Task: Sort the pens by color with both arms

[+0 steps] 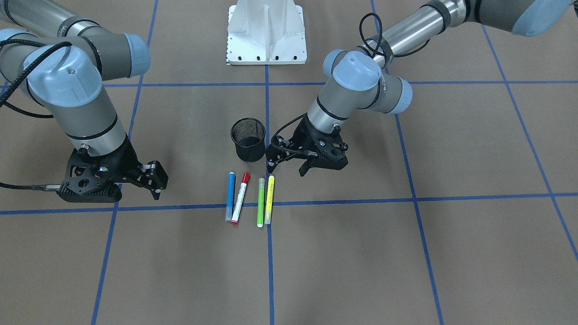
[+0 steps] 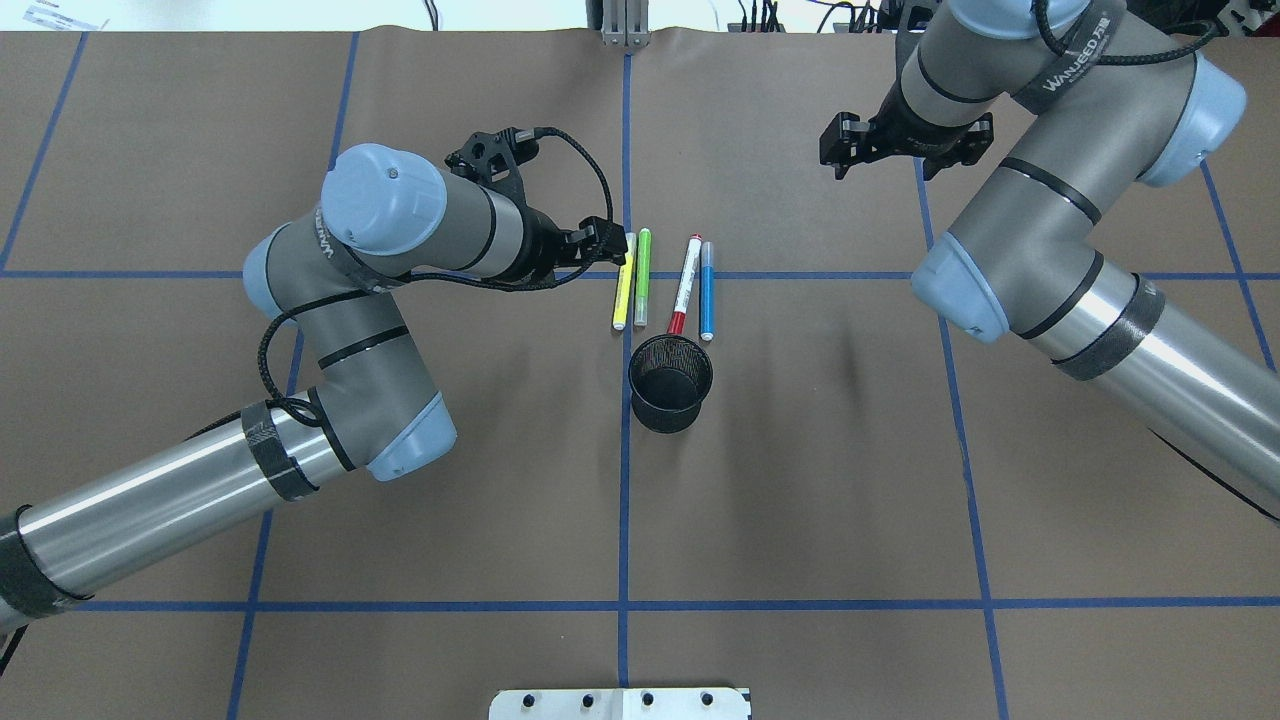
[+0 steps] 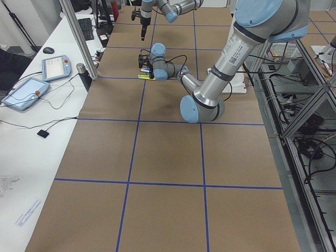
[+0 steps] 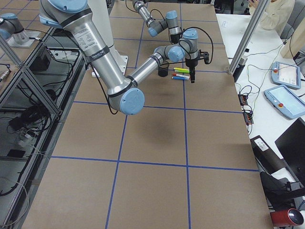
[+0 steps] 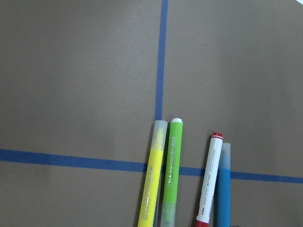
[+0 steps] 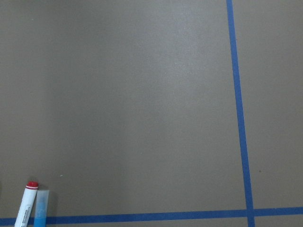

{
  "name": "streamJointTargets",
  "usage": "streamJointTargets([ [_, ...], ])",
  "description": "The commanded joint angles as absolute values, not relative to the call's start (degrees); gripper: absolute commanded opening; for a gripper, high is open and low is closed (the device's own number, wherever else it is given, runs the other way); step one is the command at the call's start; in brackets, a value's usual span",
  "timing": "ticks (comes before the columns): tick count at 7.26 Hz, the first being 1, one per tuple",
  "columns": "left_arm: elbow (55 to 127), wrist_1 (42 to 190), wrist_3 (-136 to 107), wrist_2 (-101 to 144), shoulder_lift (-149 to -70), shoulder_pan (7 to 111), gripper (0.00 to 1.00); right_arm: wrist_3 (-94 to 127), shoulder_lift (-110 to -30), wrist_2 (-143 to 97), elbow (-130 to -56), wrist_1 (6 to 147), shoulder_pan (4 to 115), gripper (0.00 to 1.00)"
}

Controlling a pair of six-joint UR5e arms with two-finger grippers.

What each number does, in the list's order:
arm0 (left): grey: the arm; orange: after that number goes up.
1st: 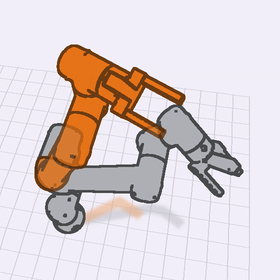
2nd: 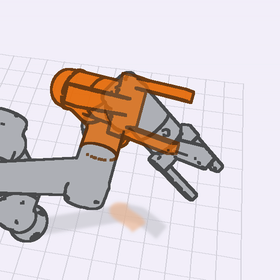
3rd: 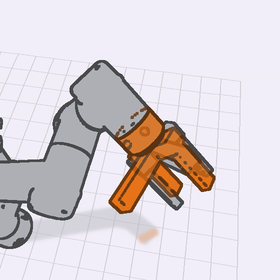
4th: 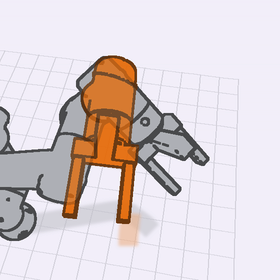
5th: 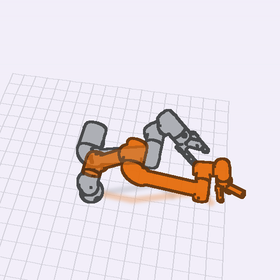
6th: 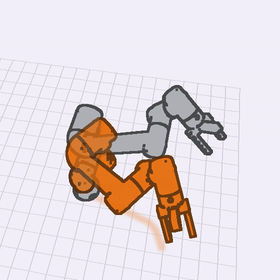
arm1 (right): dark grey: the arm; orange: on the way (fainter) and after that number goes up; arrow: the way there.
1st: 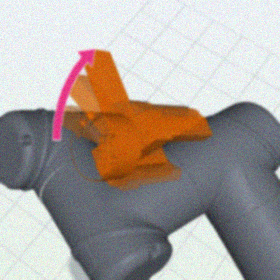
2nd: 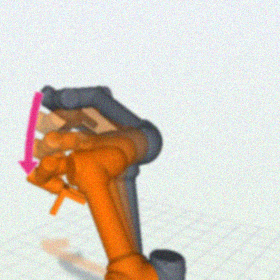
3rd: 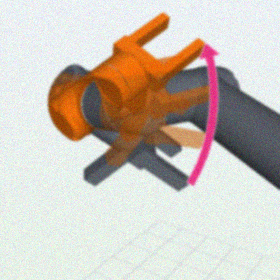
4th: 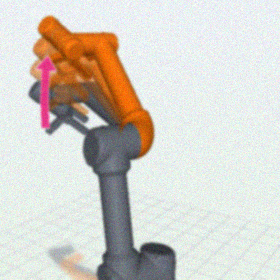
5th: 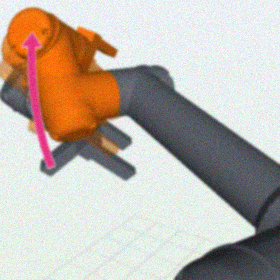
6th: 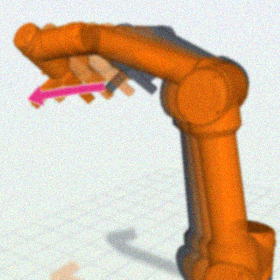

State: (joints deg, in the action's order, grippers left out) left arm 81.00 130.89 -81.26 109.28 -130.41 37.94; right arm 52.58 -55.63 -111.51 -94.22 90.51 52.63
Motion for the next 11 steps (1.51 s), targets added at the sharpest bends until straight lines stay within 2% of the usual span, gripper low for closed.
streamJointTargets([
  [1,85.76,120.76,-66.63,122.61,-127.36,48.45,1.0,43.57,-55.9,-115.54,-92.04,90.09,58.33,0.99],
  [3,89.72,117.77,-49.99,128.21,-119.93,57.35,1.0,28.3,-59.3,-125.39,-89.12,89.65,67.63,0.99],
  [5,88.87,117.69,-35.16,141.17,-113.41,71.82,1.0,17.54,-63.17,-130.74,-88.25,88.6,75.63,0.99],
  [7,87.72,111.57,-14.0,143.43,-106.29,82.74,1.0,4.11,-65.91,-133.86,-84.04,88.77,83.29,0.99],
  [11,76.32,107.58,8.68,143.88,-104.5,93.59,1.0,-0.76,-71.79,-133.77,-83.14,88.94,88.59,0.99],
])
